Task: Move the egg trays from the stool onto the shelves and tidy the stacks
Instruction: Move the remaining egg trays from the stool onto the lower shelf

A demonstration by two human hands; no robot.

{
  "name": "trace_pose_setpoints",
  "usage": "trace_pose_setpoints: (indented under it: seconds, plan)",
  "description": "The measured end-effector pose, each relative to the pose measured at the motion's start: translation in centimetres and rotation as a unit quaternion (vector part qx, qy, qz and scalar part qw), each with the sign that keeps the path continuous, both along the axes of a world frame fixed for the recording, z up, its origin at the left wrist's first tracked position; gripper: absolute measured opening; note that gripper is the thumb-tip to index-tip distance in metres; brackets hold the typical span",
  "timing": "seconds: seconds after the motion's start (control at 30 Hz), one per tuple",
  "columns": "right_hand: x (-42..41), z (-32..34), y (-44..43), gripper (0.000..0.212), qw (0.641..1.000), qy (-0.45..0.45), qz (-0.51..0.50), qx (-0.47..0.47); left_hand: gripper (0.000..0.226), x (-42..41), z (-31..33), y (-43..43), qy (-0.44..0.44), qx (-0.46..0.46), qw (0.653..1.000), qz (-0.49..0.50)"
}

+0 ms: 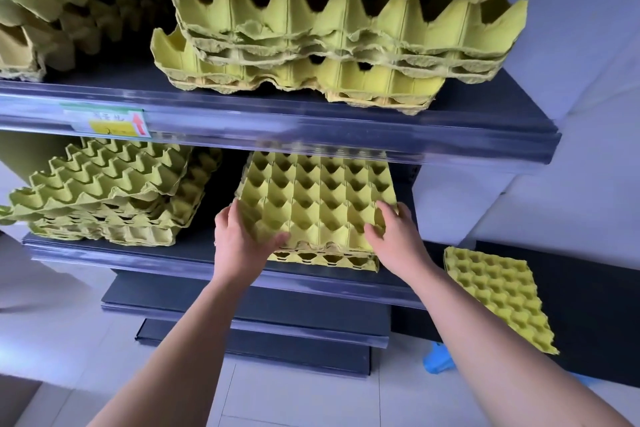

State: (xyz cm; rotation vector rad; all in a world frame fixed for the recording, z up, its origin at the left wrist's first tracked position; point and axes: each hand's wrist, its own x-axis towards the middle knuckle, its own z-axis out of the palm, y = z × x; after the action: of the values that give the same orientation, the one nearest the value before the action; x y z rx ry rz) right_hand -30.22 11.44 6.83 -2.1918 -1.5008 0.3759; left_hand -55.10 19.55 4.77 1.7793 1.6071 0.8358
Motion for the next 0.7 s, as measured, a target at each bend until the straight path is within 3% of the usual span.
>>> trace_pose_setpoints:
  seconds: [0.13, 0.3, 0.47, 0.7]
  plan:
    - [0.0, -0.2, -0.2, 0.055, 1.0, -0.002, -0.006, -0.003, 0.095, -0.1, -0.2, -0.4, 0.012, 0.008, 1.0, 0.0]
    - [0.0, 0.3, -1.8, 0.057, 0.998, -0.051, -0.012, 0.025, 0.082, 0.9, 0.2, -1.9, 0.12, 0.127, 0.985, -0.007]
    - [1.0, 0.5, -5.3, 0.049, 0.993, -0.09, -0.006, 0.071, 0.064, 3.7, 1.3, -4.9, 0.175, 0.249, 0.951, -0.061]
    - [5.1, -0.2, -12.9, 0.037, 0.984, -0.143, -0.035, 0.102, 0.054, 11.4, 1.0, -10.9, 0.159, 0.259, 0.931, -0.203]
